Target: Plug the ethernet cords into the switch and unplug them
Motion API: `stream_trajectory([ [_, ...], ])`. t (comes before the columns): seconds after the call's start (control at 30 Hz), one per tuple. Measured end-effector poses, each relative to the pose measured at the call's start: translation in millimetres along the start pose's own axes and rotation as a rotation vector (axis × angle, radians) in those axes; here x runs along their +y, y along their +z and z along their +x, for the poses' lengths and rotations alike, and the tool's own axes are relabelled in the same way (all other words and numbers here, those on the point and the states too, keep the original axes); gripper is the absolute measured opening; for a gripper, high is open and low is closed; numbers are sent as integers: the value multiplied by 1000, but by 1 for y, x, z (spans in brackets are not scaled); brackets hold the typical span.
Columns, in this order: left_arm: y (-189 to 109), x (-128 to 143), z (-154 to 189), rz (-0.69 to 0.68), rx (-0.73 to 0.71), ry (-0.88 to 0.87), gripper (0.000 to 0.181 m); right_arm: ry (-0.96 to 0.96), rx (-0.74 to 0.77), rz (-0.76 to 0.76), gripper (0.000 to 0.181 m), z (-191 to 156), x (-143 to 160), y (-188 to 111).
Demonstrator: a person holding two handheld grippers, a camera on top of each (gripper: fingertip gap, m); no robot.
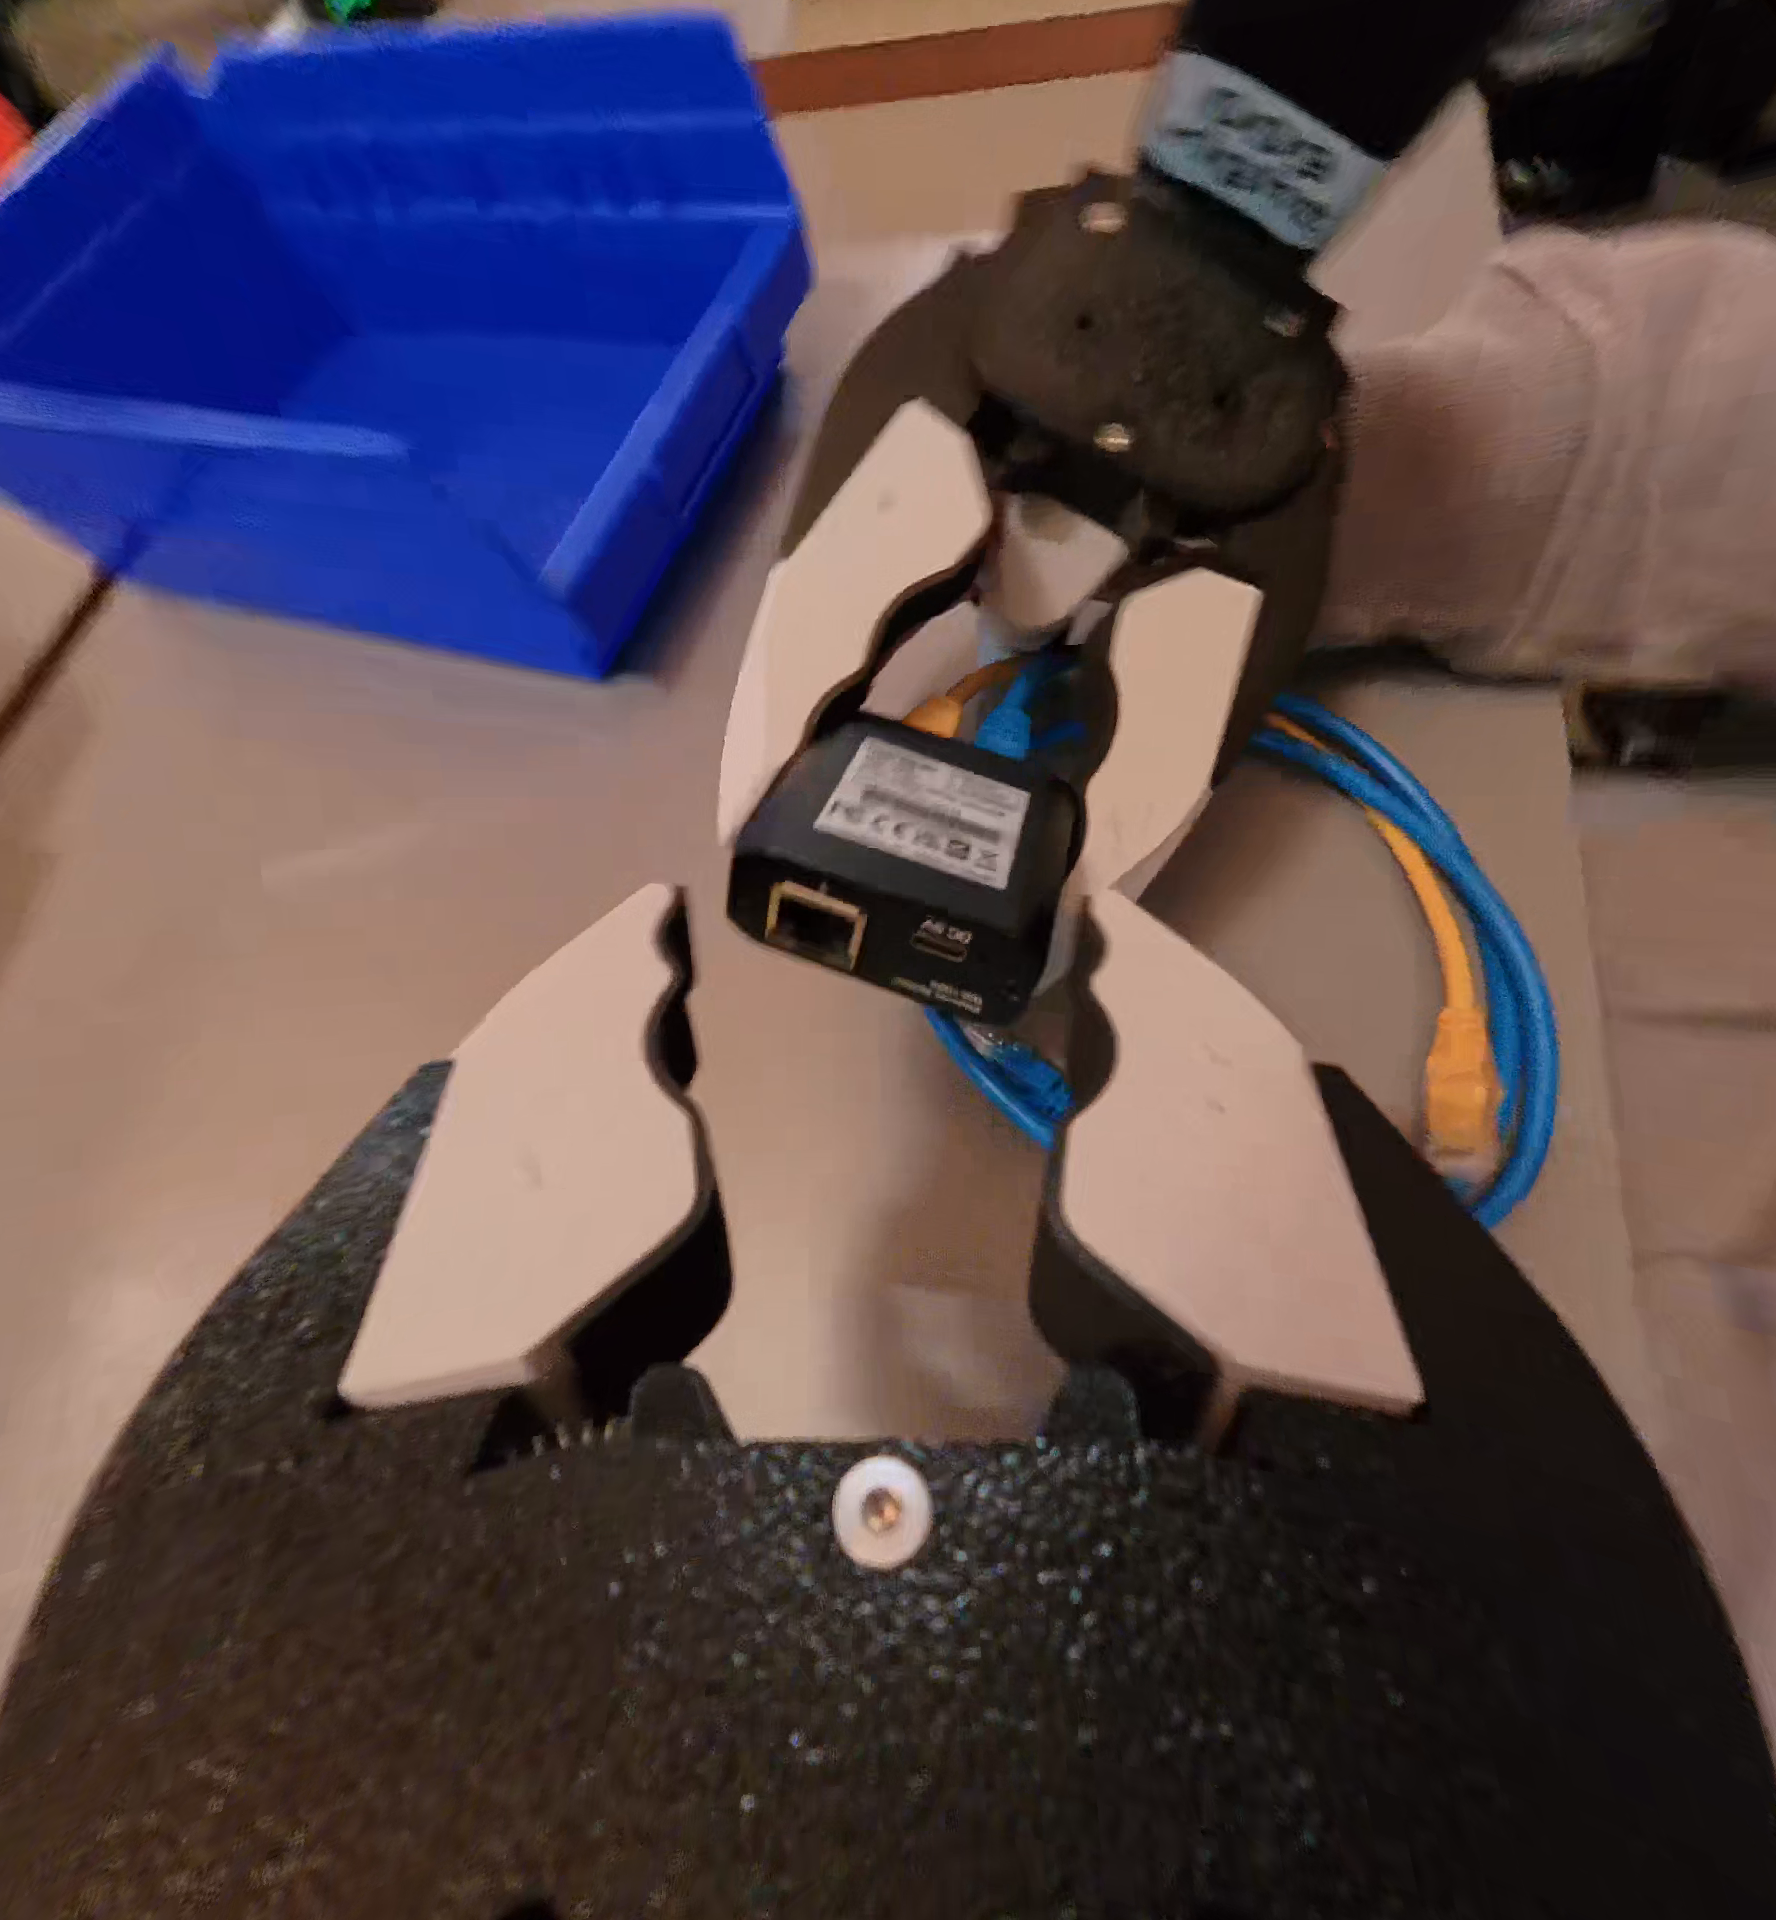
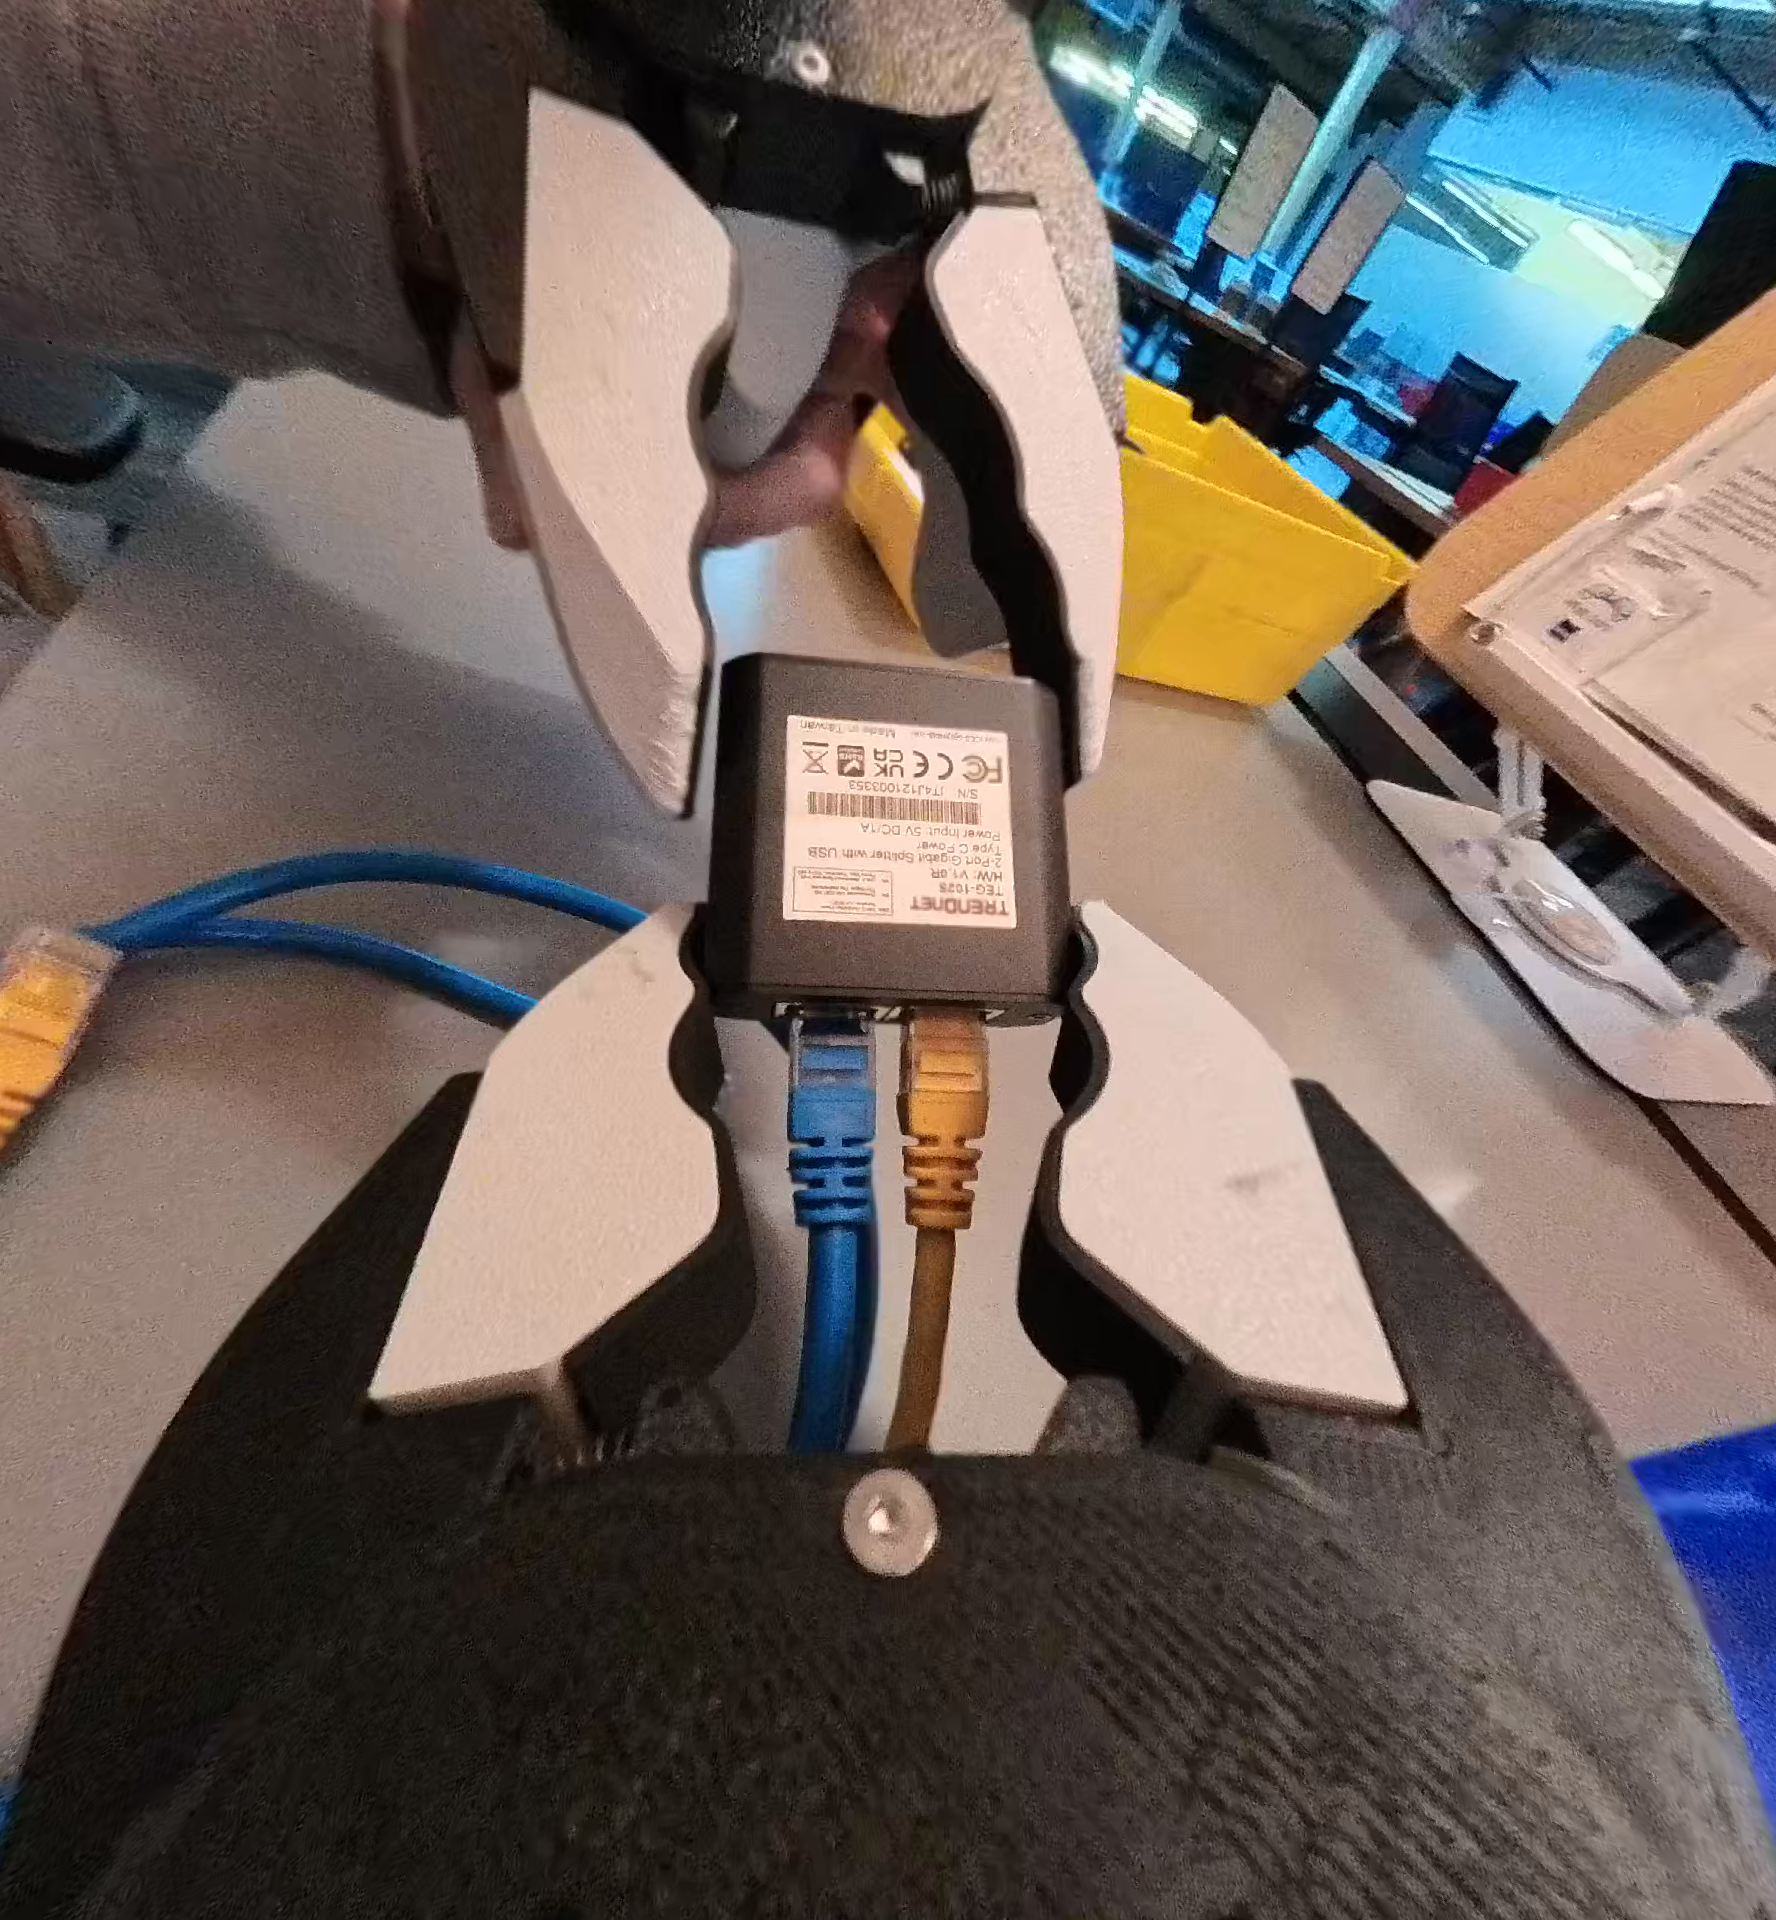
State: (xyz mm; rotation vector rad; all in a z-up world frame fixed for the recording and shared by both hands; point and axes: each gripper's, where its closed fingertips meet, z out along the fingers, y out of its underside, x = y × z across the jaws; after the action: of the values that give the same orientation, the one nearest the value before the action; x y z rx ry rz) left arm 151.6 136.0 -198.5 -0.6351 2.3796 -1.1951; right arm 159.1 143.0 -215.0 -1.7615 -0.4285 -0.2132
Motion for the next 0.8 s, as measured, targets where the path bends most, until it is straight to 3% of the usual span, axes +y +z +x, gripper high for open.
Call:
stream_trajectory([
  [0.07,-1,4,-2,6,11,-243,77,-23,19,-38,62,3,5,0],
  [0.17,3,8,8,6,133,-539,58,-47,49,-16,62,6,-3,4],
  [0.3,2,-1,18,103,346,-758,34,-122,43,-50,63,1,-8,13],
  [0.43,-4,-16,17,313,579,-969,25,-74,38,96,62,2,-26,5],
  [0.5,-7,-23,14,413,677,-1072,24,33,-1,244,67,1,-40,-4],
  [0.6,-2,-26,6,493,706,-1217,24,175,-5,349,70,10,-51,-9],
  [0.67,2,-26,-1,541,661,-1297,24,143,122,331,74,26,-49,-12],
  [0.8,5,-27,-6,595,598,-1430,24,142,136,283,74,29,-43,-10],
])
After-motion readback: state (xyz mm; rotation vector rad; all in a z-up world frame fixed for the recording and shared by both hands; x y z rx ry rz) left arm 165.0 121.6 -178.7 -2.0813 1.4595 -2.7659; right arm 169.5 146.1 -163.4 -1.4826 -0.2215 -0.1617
